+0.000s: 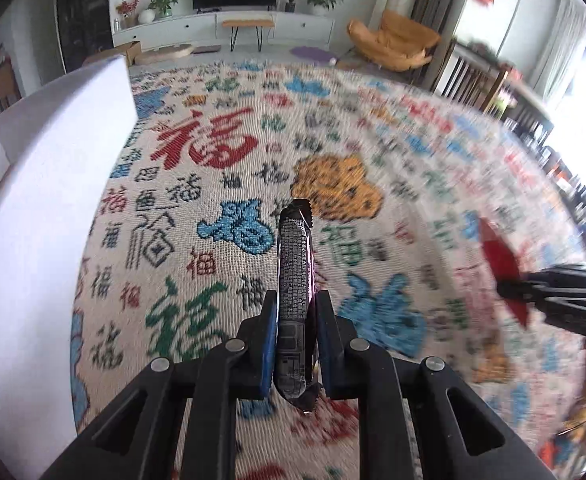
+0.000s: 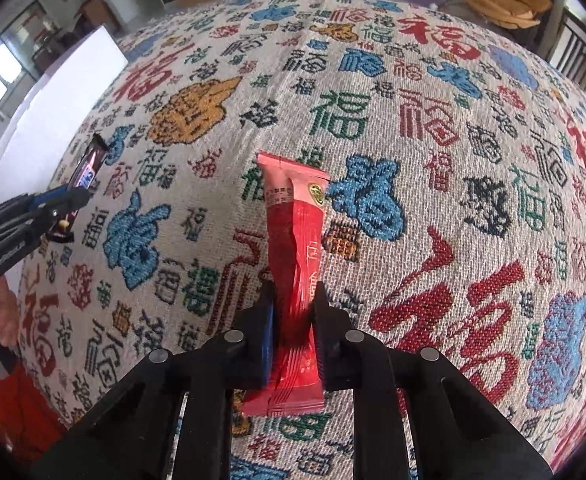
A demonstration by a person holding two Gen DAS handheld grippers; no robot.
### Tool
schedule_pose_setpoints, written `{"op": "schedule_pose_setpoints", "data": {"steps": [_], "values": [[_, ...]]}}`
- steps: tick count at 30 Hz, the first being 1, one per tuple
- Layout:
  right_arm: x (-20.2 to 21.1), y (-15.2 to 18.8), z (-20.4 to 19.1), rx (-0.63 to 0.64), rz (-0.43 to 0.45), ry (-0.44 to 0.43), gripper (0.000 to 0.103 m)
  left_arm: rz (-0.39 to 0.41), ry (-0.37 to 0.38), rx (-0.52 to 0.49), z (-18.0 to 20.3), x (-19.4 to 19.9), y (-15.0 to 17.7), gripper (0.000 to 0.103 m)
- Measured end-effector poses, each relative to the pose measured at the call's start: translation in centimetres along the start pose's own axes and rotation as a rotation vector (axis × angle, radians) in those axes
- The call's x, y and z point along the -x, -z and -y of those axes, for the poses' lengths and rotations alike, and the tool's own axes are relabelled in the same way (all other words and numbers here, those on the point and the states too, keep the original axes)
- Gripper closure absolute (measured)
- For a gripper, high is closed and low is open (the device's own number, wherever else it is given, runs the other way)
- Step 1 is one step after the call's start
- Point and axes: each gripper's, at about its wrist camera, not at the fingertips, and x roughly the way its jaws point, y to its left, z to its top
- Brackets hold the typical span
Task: Organize snacks
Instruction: 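Carry the Snickers and red packet into the white box and open both grippers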
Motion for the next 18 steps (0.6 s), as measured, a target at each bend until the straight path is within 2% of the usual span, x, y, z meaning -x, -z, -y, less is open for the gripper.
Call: {"op": "schedule_pose_setpoints", "data": {"steps": [2, 4, 7, 10, 12, 15, 16, 17, 18], "values": [[2.0, -0.3, -1.5, -0.007, 0.047, -0.046, 0.086, 0.054, 0.071, 0.055, -1.0, 3.8, 0.0, 0.086], [4.4, -1.5, -4.1, 0.000, 0.106, -0.117, 0.086, 0.116, 0.110, 0.094, -2.4, 8.1, -0.5, 0.086], [8.2, -4.4, -9.8, 0.045, 0.197, -0.223, 0.086, 0.215, 0.094, 0.137, -5.5, 14.3, -1.1, 0.086], [11.2, -7.8, -17.9, 0.127, 0.261, -0.348, 0.086, 0.277, -0.004, 0.182, -10.5, 19.1, -1.5, 0.086], [11.9, -9.5, -23.4, 0.184, 0.276, -0.406, 0.085, 0.295, -0.117, 0.218, -14.3, 21.0, -1.3, 0.085], [11.2, -11.2, -31.1, 0.277, 0.290, -0.421, 0.085, 0.287, -0.258, 0.265, -19.0, 21.8, 0.1, 0.085], [10.5, -11.7, -33.2, 0.307, 0.290, -0.408, 0.084, 0.278, -0.290, 0.275, -20.1, 21.8, 0.7, 0.080], [9.8, -11.9, -34.8, 0.331, 0.290, -0.395, 0.078, 0.270, -0.315, 0.285, -21.1, 21.7, 1.4, 0.075], [8.7, -12.1, -36.6, 0.360, 0.287, -0.365, 0.059, 0.265, -0.337, 0.295, -21.8, 21.7, 2.2, 0.058]]}}
